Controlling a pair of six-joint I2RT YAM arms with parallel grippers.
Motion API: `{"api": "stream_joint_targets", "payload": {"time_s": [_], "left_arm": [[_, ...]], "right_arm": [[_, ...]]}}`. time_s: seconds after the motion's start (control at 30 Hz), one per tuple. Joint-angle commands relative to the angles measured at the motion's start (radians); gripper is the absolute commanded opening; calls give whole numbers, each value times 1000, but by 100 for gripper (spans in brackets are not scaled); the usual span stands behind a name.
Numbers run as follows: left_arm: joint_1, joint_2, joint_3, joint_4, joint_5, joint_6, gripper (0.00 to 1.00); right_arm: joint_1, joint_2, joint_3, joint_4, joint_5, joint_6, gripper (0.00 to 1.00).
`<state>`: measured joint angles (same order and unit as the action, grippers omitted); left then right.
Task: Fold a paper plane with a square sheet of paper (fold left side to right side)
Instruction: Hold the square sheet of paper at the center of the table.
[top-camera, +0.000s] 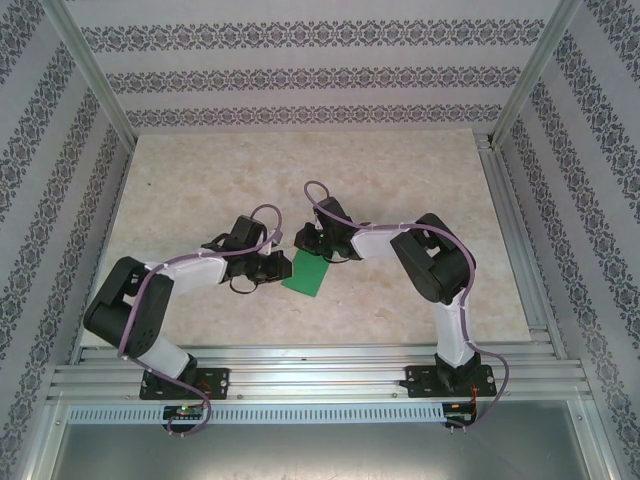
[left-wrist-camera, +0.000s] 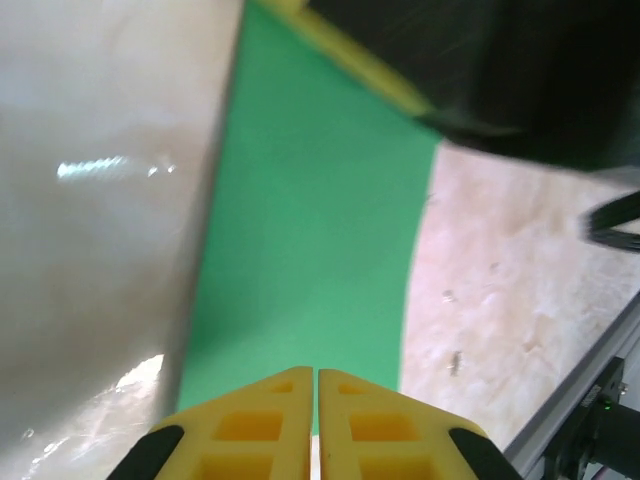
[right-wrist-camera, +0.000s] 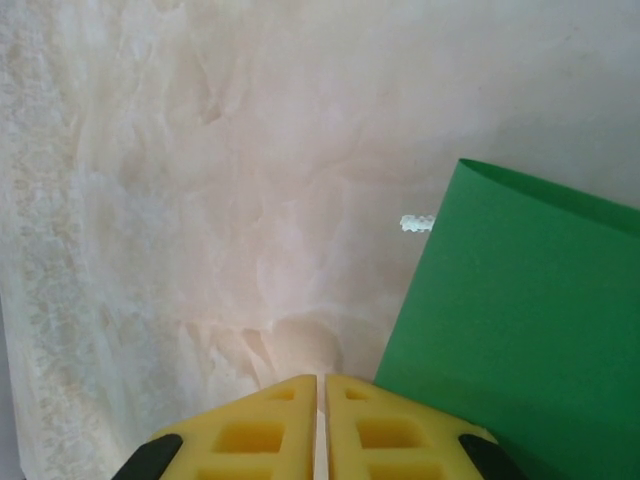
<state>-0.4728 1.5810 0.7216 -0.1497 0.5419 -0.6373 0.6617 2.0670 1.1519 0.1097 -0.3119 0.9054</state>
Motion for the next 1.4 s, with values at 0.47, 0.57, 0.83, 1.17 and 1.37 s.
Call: {"api": "stream_joint_targets", "payload": {"time_s": [0.47,0.57,0.83,1.17,1.37], "left_arm": [[-8,102,-44,17,-81,28,5],[-9,96,-46,6,-94,34,5],[-10,91,-46,-11,-112,39,4],[-9,97,-43,-43,-149,55,2],[-10,108,-51,-49,-167,62,1]], "right_arm": [[27,-160,9,-134,44,-90,16],[40,-174,-32,-89,21,-57,11],[95,-81,-48,-3,29,44,6],[101,-10,-12,-75,71,4,6],[68,-8,19,-147,121,-97,6]]}}
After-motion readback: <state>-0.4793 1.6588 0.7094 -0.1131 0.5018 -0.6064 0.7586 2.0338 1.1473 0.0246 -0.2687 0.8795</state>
